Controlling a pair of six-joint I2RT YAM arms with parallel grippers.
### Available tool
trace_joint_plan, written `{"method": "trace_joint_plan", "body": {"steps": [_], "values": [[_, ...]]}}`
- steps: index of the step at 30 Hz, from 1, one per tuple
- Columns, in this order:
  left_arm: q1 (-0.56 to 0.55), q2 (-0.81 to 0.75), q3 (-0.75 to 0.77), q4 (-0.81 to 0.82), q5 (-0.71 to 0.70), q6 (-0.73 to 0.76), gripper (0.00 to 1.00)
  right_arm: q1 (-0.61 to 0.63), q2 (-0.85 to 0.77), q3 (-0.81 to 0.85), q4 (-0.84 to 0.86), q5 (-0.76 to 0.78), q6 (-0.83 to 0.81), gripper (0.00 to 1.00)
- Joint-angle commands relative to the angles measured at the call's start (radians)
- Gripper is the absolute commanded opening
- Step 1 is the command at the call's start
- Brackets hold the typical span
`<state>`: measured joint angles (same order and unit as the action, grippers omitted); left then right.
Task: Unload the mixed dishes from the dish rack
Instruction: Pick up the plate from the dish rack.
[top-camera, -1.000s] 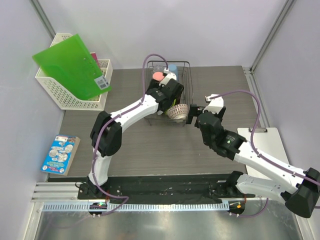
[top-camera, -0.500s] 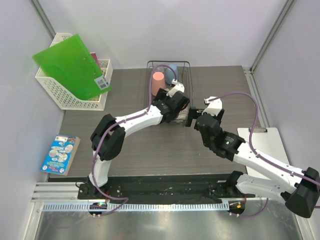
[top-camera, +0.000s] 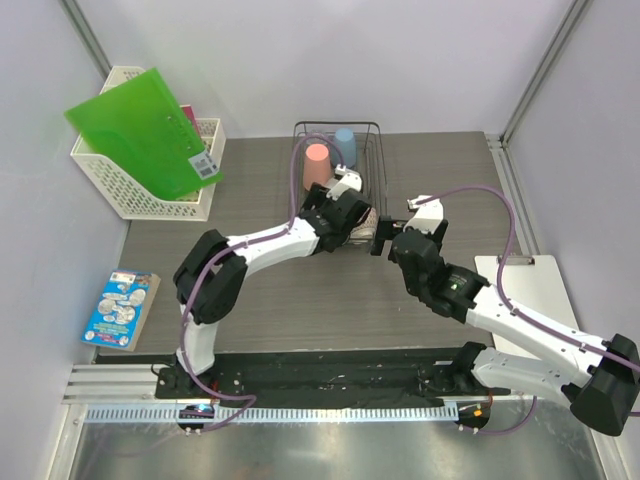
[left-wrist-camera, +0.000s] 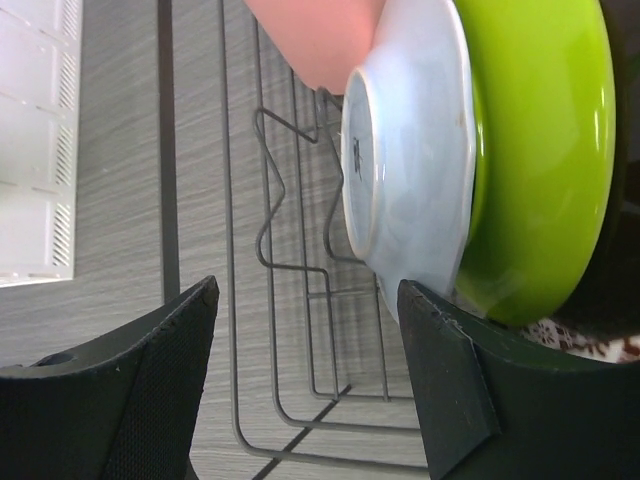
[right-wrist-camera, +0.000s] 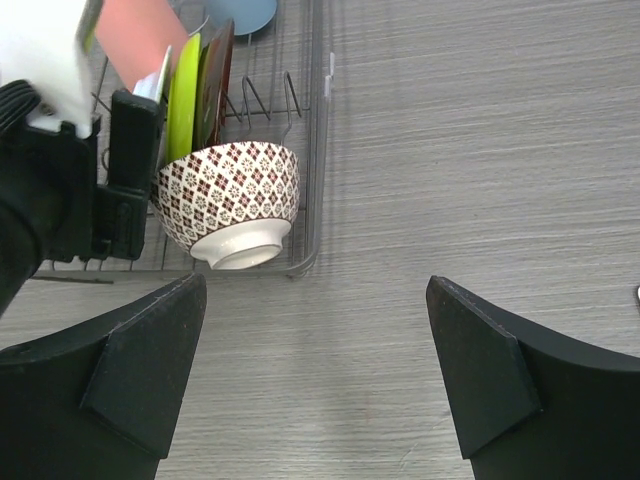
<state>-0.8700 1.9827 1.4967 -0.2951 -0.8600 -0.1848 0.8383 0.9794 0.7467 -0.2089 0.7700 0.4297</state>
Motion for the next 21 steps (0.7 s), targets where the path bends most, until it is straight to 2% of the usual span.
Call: {"method": "trace_joint_plan", "body": {"steps": [1,10,21], "values": [[-0.009,-0.096,-0.049,0.140,0.084,-0.054,0.73,0.004,-0.016,-0.006,0.032,0.009,0.021,0.97],[-0.009,-0.124,-0.052,0.137,0.099,-0.070,0.74,0.002,-0.005,-0.004,0.037,0.003,0.024,0.96],[-0.009,-0.053,-0.066,0.134,0.099,-0.088,0.74,0.002,0.002,-0.004,0.037,0.002,0.027,0.96]]}}
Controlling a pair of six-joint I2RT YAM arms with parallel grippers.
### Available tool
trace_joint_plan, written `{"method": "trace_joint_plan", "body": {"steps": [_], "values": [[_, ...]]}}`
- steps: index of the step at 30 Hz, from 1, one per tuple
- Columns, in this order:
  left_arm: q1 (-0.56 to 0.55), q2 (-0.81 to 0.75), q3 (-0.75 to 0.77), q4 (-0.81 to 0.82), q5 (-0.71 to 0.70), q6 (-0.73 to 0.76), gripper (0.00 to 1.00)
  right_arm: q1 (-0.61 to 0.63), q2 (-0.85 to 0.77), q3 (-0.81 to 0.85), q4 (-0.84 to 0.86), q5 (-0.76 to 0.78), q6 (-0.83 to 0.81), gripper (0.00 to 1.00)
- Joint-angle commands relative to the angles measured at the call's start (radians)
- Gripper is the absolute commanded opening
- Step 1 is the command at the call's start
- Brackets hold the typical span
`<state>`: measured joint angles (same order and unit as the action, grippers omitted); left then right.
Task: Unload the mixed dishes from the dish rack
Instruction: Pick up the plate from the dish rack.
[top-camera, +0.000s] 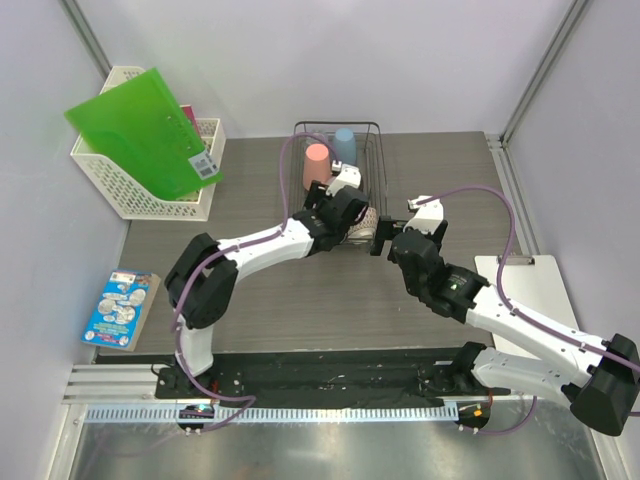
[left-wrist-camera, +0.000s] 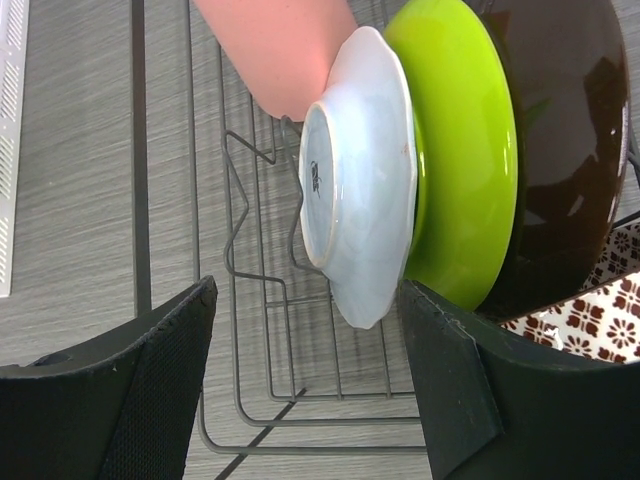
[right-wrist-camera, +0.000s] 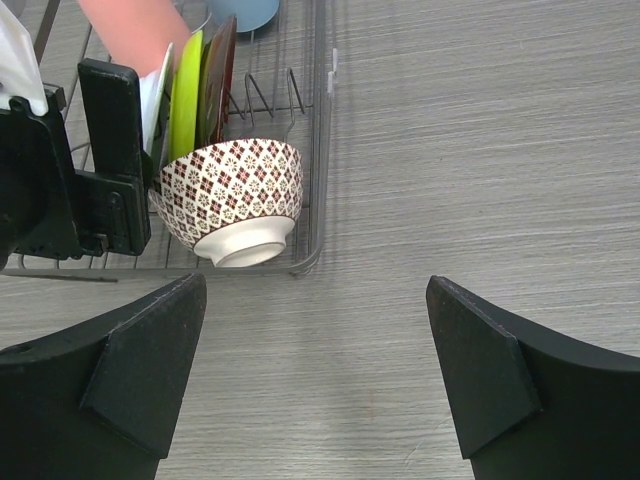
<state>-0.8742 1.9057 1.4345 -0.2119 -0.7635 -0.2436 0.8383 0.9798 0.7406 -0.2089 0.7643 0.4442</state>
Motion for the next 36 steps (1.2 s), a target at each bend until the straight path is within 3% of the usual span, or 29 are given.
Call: {"method": "trace_joint_plan", "body": {"steps": [1,21,33,36], "values": [[-0.005,0.035,-0.003,0.052,0.003,-0.029,0.74,0.004,0.002,0.002,0.037,0.007,0.011,0.96],[0.050,0.029,-0.088,0.112,-0.046,-0.073,0.67,0.004,0.046,0.000,0.063,0.001,0.011,0.97],[0.037,-0.008,-0.112,0.121,-0.112,-0.025,0.37,0.004,0.091,0.022,0.080,-0.005,0.011,0.96],[0.034,-0.020,-0.126,0.132,-0.132,-0.017,0.24,0.004,0.092,0.026,0.080,-0.007,0.008,0.96]]}}
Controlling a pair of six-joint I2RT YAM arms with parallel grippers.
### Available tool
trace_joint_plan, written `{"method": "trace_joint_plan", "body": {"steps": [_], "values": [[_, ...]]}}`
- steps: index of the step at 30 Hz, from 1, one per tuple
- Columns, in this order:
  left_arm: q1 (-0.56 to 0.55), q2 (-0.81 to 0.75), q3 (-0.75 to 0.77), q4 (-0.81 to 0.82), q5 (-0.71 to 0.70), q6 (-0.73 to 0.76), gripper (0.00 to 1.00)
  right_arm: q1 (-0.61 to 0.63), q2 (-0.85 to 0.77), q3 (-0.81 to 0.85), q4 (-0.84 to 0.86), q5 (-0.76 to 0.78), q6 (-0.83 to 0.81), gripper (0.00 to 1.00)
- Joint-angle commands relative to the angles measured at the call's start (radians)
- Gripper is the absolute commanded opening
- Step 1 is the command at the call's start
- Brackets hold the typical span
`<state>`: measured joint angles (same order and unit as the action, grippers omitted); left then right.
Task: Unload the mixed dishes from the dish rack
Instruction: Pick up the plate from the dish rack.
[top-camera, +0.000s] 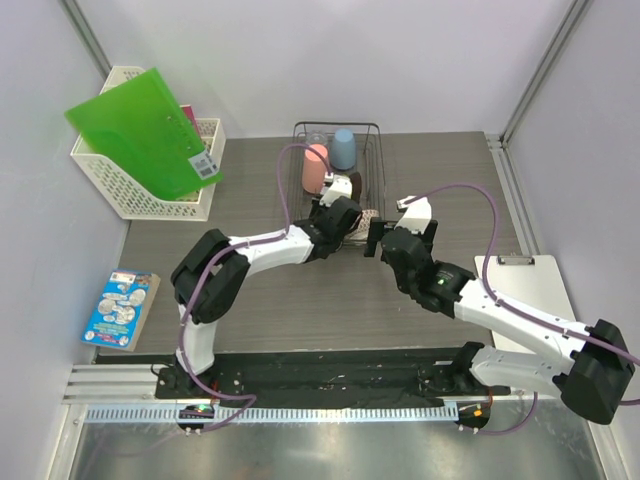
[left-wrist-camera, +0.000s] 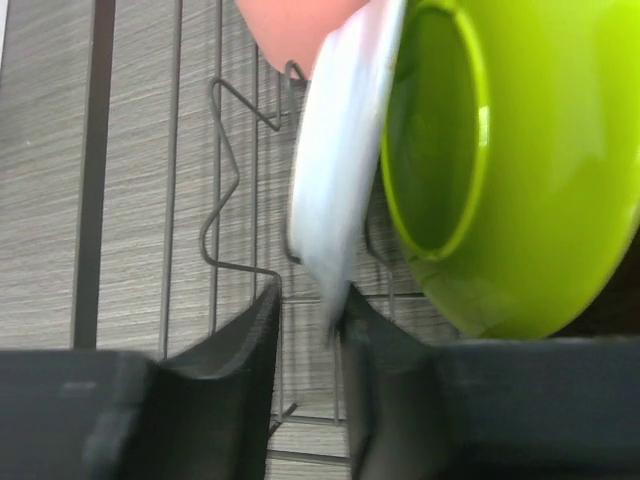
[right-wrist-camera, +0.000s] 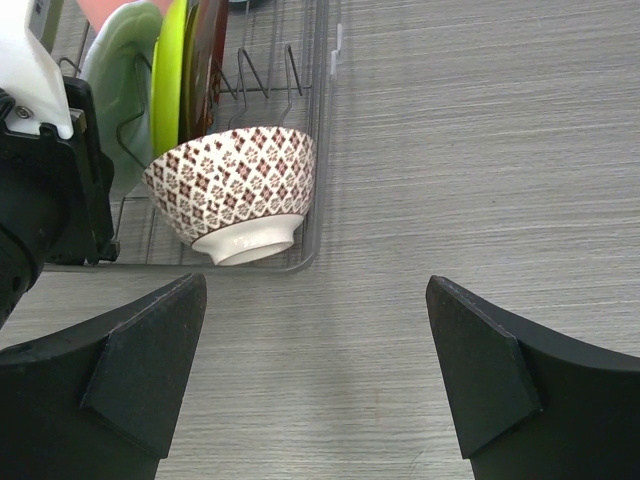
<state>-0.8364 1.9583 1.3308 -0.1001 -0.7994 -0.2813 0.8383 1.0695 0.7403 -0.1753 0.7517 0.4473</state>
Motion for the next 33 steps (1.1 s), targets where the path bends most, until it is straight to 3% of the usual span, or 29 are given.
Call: {"method": "trace_joint_plan", "body": {"steps": [1,5,18,24,27,33], "values": [[-0.004,-0.076,-0.024,0.023,-0.101,0.024,0.20,0.004,0.004,0.028,0.046,0.003,0.005,0.97],[-0.018,-0.088,-0.038,0.040,-0.148,0.060,0.00,0.004,0.000,0.028,0.043,0.006,0.005,0.96],[-0.052,-0.084,-0.093,0.230,-0.411,0.192,0.00,0.004,-0.005,0.033,0.033,0.031,0.002,0.96],[-0.072,-0.087,-0.145,0.491,-0.530,0.350,0.00,0.002,-0.006,0.033,0.031,0.043,-0.002,0.96],[-0.084,-0.088,-0.165,0.612,-0.563,0.442,0.00,0.004,-0.014,0.033,0.028,0.052,-0.007,0.96],[-0.098,-0.119,-0.168,0.655,-0.580,0.488,0.00,0.004,-0.025,0.030,0.028,0.061,-0.007,0.96]]}}
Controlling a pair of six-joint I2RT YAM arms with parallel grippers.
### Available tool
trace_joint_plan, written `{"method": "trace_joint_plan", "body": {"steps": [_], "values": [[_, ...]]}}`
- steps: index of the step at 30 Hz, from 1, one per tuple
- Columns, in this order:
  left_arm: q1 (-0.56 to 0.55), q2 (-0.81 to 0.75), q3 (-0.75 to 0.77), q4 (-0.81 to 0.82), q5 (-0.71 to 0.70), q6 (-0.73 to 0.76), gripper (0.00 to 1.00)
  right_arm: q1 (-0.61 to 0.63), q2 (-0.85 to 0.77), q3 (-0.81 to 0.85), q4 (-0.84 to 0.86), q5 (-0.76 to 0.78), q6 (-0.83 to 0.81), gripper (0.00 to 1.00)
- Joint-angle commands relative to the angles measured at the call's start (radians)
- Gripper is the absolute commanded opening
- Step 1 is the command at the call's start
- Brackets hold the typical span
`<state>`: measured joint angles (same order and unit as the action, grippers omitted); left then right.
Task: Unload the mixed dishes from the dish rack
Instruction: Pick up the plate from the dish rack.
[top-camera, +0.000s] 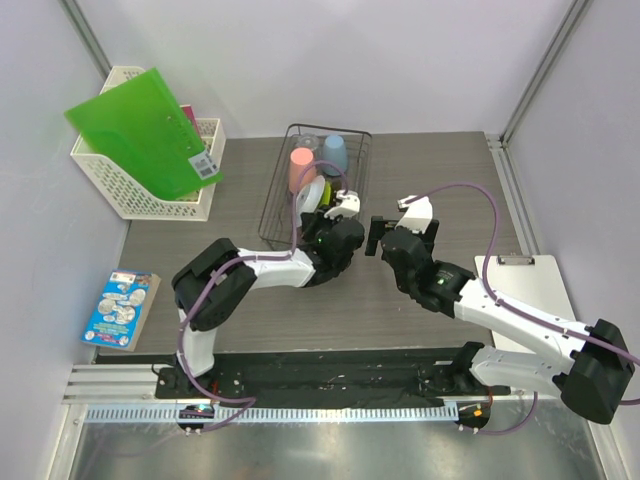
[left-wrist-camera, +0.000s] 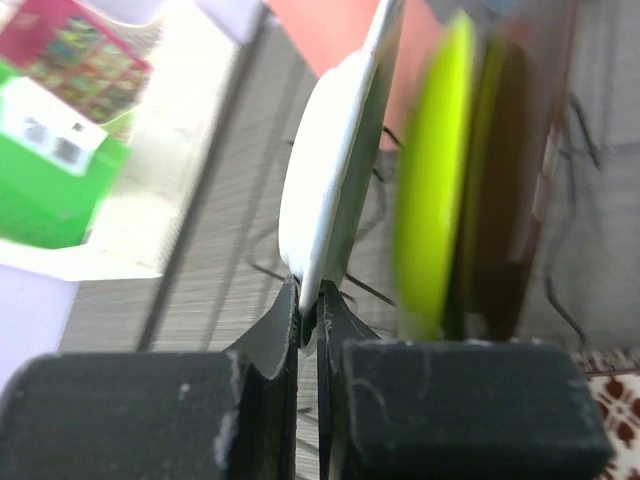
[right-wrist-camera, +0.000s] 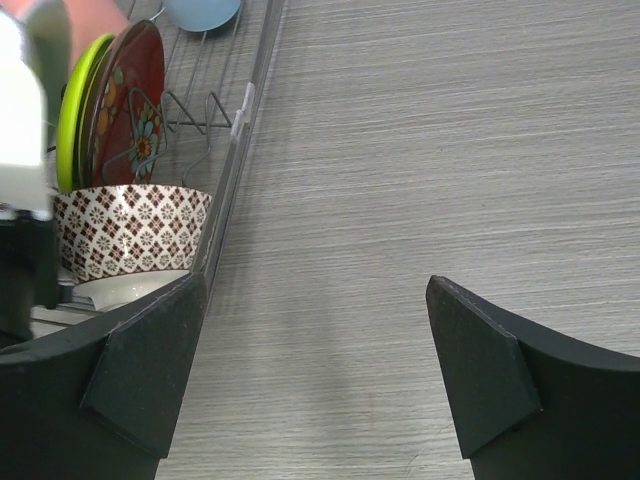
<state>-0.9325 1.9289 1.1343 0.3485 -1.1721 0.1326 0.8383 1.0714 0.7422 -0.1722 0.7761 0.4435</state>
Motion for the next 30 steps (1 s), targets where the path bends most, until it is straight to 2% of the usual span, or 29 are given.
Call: {"method": "trace_joint_plan", "body": {"steps": [1,8,11,14,16,17,18,19,20,21,22,23,25,26,27,28,30], "values": [[-0.003,-0.096,0.027,0.205,-0.212,0.076,0.00,0.004,-0.025,0.028,0.025,0.038,-0.003,0.96],[-0.017,-0.157,0.030,0.199,-0.213,0.084,0.00,0.002,-0.034,0.028,0.022,0.037,0.001,0.97],[-0.022,-0.205,0.051,0.146,-0.201,0.068,0.00,0.004,-0.050,0.032,0.019,0.040,0.001,0.96],[-0.020,-0.286,0.100,-0.067,-0.141,-0.055,0.00,0.005,-0.063,0.040,0.017,0.045,-0.003,0.96],[-0.009,-0.350,0.151,-0.196,-0.094,-0.218,0.00,0.002,-0.071,0.055,0.010,0.051,-0.006,0.97],[-0.003,-0.373,0.175,-0.388,-0.002,-0.287,0.00,0.002,-0.082,0.062,0.001,0.054,-0.011,0.96],[0.013,-0.393,0.200,-0.476,0.050,-0.353,0.00,0.002,-0.088,0.068,-0.004,0.060,-0.012,0.97],[0.059,-0.444,0.246,-0.571,0.128,-0.514,0.00,0.002,-0.096,0.081,-0.009,0.064,-0.017,0.96],[0.102,-0.467,0.264,-0.715,0.206,-0.586,0.00,0.002,-0.103,0.088,-0.018,0.068,-0.023,0.97],[0.147,-0.496,0.275,-0.761,0.433,-0.655,0.00,0.002,-0.122,0.094,-0.021,0.069,-0.025,0.97],[0.197,-0.546,0.269,-0.785,0.562,-0.751,0.00,0.002,-0.132,0.103,-0.026,0.068,-0.025,0.96],[0.318,-0.574,0.256,-0.795,0.678,-0.799,0.00,0.002,-0.143,0.108,-0.029,0.065,-0.020,0.97],[0.407,-0.619,0.190,-0.767,0.979,-0.859,0.00,0.002,-0.168,0.117,-0.030,0.043,-0.011,0.97],[0.461,-0.658,0.167,-0.746,1.068,-0.892,0.00,0.002,-0.174,0.120,-0.033,0.028,-0.005,0.96],[0.477,-0.671,0.133,-0.721,1.133,-0.901,0.00,-0.001,-0.180,0.121,-0.032,0.016,0.010,0.97],[0.486,-0.686,0.121,-0.706,1.255,-0.909,0.00,0.001,-0.185,0.126,-0.032,0.002,0.018,0.96],[0.492,-0.725,0.076,-0.640,1.347,-0.926,0.00,0.001,-0.183,0.131,-0.024,-0.055,0.040,0.95]]}}
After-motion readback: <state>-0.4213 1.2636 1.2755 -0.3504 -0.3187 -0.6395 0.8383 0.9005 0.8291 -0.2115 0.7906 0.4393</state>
